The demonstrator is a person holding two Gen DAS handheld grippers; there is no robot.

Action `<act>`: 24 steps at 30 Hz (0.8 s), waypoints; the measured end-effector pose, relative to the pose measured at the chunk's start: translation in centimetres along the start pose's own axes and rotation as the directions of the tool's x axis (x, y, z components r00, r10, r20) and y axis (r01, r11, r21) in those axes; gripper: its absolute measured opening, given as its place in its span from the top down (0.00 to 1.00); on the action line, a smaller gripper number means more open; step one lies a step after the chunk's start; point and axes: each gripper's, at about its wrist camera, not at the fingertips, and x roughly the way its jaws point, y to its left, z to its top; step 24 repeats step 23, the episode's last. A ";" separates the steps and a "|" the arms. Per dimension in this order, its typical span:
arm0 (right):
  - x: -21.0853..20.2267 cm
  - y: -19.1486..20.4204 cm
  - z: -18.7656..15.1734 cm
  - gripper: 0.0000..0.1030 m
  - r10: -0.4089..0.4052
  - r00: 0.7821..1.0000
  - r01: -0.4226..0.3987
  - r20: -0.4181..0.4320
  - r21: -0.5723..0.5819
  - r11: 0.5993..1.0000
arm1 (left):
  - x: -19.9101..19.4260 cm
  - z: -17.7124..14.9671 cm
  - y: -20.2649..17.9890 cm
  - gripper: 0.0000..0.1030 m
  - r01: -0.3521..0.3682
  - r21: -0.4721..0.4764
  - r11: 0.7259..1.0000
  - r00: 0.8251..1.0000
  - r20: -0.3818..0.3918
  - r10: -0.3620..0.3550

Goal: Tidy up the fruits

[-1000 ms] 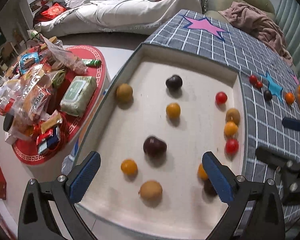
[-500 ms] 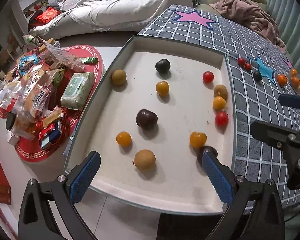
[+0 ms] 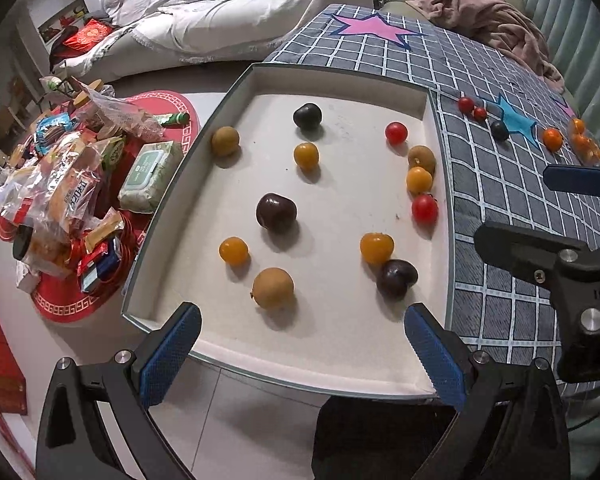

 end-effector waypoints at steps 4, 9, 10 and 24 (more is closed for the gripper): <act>0.0 0.2 -0.1 0.00 0.001 1.000 -0.001 -0.003 -0.005 1.000 | -0.1 -0.3 -0.1 0.01 0.004 -0.002 1.000 1.000 -0.007 -0.005; 0.0 0.4 -0.4 0.00 0.008 1.000 -0.008 -0.002 -0.006 1.000 | 0.0 -0.7 -0.3 0.01 0.010 -0.007 1.000 1.000 -0.019 -0.010; -0.1 0.4 -0.5 0.00 0.008 1.000 -0.008 -0.001 -0.006 1.000 | -0.1 -0.7 -0.3 0.01 0.009 -0.007 1.000 1.000 -0.020 -0.010; -0.1 0.7 -0.9 0.00 0.008 1.000 -0.008 -0.003 -0.006 1.000 | -0.3 -1.4 -0.8 0.01 0.013 -0.003 1.000 0.999 -0.031 -0.013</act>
